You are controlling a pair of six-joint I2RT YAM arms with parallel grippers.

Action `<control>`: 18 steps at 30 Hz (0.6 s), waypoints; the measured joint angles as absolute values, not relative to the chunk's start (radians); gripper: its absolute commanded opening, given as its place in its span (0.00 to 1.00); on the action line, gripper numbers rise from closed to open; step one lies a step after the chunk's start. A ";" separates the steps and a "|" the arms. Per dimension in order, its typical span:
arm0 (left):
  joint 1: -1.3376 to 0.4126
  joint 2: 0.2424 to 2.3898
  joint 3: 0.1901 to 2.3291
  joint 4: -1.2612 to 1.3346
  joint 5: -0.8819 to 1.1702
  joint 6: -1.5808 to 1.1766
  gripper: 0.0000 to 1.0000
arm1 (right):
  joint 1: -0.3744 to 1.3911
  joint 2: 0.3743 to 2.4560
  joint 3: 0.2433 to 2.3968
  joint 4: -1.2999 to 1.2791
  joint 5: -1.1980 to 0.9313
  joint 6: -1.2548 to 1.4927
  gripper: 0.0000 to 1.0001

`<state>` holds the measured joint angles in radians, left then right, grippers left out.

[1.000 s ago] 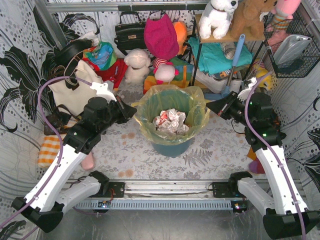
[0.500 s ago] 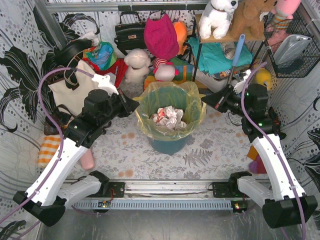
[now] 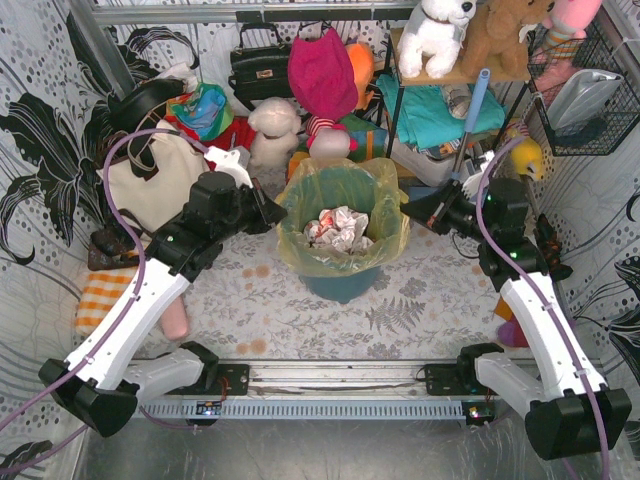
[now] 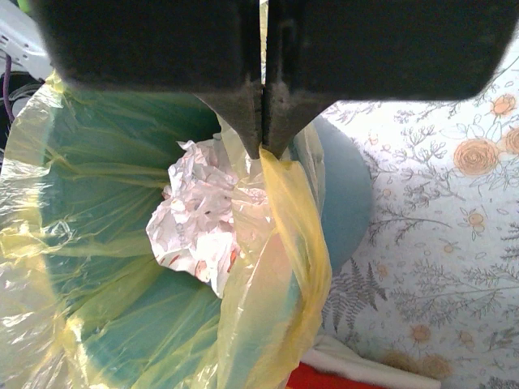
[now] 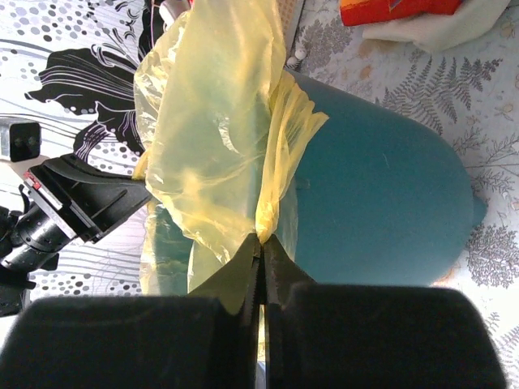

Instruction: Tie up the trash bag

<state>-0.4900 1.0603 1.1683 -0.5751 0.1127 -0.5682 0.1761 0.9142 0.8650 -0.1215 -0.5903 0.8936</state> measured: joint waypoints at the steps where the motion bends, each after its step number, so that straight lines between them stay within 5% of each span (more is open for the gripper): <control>1: -0.490 1.055 1.168 -0.587 0.117 -0.566 0.00 | 0.176 0.903 0.863 -0.139 -0.591 0.893 0.00; 18: -0.490 1.092 1.313 -0.827 0.151 -0.466 0.00 | 0.176 0.902 0.969 -0.270 -0.598 0.834 0.00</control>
